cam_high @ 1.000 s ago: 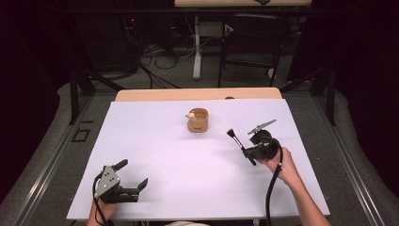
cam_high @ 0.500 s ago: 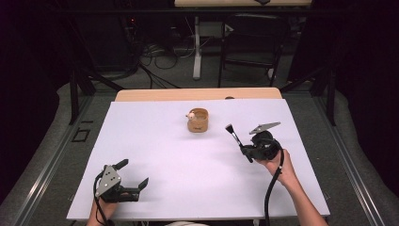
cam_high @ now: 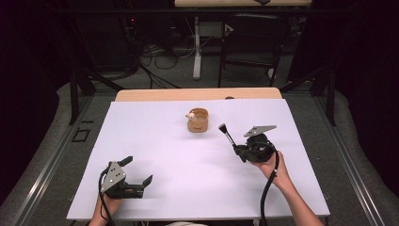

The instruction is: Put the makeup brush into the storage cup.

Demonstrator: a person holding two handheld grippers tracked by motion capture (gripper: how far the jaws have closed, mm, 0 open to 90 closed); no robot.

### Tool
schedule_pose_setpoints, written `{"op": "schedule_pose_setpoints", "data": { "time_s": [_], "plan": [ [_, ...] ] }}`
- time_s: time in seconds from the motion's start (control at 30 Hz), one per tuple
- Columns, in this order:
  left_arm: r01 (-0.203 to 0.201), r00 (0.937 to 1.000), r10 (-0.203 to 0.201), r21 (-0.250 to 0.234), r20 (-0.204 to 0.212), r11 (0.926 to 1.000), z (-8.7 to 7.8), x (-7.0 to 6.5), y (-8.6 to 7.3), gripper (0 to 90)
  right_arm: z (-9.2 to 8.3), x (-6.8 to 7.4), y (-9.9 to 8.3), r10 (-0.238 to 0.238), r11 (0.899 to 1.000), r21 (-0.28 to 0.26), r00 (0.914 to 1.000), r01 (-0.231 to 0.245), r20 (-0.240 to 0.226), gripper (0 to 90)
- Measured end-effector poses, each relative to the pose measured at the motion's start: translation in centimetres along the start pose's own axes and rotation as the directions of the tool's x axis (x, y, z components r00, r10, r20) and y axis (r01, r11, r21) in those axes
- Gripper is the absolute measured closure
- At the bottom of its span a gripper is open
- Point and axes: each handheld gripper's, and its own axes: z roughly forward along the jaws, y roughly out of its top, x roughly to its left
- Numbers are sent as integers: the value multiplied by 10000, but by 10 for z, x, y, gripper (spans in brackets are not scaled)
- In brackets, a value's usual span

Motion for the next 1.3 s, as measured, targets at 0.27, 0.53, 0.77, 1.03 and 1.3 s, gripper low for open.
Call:
{"op": "schedule_pose_setpoints", "data": {
  "time_s": [0.27,0.53,0.77,1.03,1.3],
  "plan": [
    [149,9996,-152,108,251,9998,12,0,7,0,4,13,6,-399,9973,-626,9991,390,-126,796],
    [461,9983,-466,129,347,9989,23,2,14,0,3,18,8,-588,9929,-1056,9979,557,-267,796],
    [350,9981,-357,141,497,9993,37,1,23,2,5,26,9,-775,9873,-1420,9963,717,-362,796],
    [247,9968,-254,98,762,9996,53,-1,33,1,9,30,9,-911,9841,-1562,9951,841,-377,796],
    [195,9963,-182,-156,838,9997,67,-2,45,0,10,35,11,-1044,9802,-1731,9936,956,-427,796]
  ]
}}
